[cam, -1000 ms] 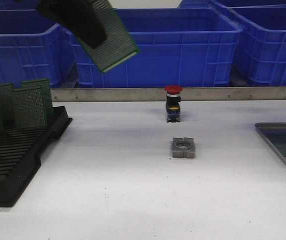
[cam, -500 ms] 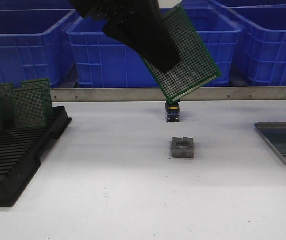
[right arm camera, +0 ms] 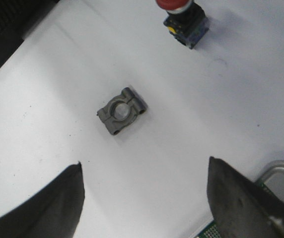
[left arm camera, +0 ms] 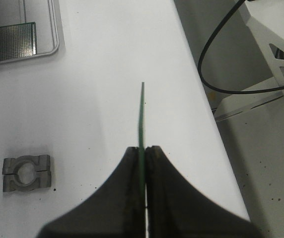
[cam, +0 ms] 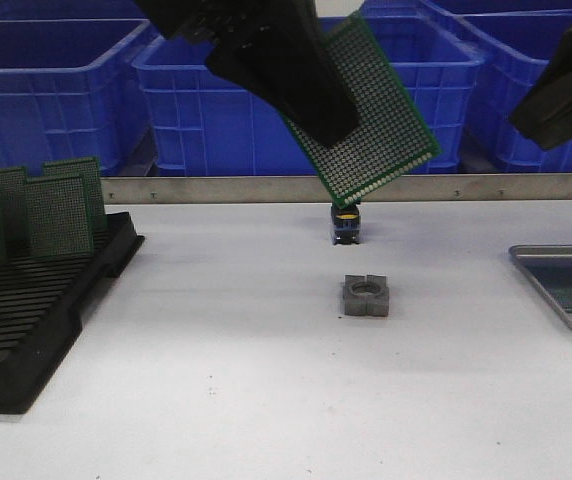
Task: Place circuit board on tray
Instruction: 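Move the right gripper to the board and grasp its free edge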
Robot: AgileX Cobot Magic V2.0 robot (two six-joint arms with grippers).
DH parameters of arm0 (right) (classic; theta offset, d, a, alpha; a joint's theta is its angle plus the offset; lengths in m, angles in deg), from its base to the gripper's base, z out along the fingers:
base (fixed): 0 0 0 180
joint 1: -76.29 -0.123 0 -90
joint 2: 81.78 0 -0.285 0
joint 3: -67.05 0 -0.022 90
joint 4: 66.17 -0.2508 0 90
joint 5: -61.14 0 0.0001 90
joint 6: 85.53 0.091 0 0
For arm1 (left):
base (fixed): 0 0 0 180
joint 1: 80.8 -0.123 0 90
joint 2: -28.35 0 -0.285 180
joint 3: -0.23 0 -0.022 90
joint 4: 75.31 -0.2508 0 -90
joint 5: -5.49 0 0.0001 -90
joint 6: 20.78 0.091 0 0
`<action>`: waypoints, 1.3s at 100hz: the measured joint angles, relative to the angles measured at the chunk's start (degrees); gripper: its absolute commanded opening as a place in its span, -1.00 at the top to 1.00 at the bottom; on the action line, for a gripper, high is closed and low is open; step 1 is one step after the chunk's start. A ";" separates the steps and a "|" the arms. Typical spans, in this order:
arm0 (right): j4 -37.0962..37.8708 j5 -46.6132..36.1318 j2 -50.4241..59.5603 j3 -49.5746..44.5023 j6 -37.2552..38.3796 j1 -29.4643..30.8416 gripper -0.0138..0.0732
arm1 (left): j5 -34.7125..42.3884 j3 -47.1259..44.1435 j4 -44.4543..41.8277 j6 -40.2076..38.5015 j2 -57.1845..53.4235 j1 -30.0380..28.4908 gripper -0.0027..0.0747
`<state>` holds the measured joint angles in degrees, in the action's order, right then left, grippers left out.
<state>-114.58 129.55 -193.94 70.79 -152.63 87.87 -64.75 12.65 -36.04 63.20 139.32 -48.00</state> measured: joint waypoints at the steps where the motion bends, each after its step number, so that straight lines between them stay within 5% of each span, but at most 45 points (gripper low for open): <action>1: 0.19 0.00 0.50 -0.23 -0.02 -0.13 -0.55 | 0.00 0.00 0.00 0.00 0.00 0.00 0.98; 50: 2.66 0.87 16.88 -9.61 -4.73 -8.51 -0.55 | 0.00 0.00 0.00 0.00 0.00 0.00 0.98; 130: 3.51 0.99 17.58 -11.55 -5.56 -25.12 -0.55 | 0.10 0.00 0.00 0.00 0.09 0.00 0.98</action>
<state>-111.06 130.54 -176.37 59.23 -158.19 62.75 -64.65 12.65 -36.04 63.20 139.41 -48.00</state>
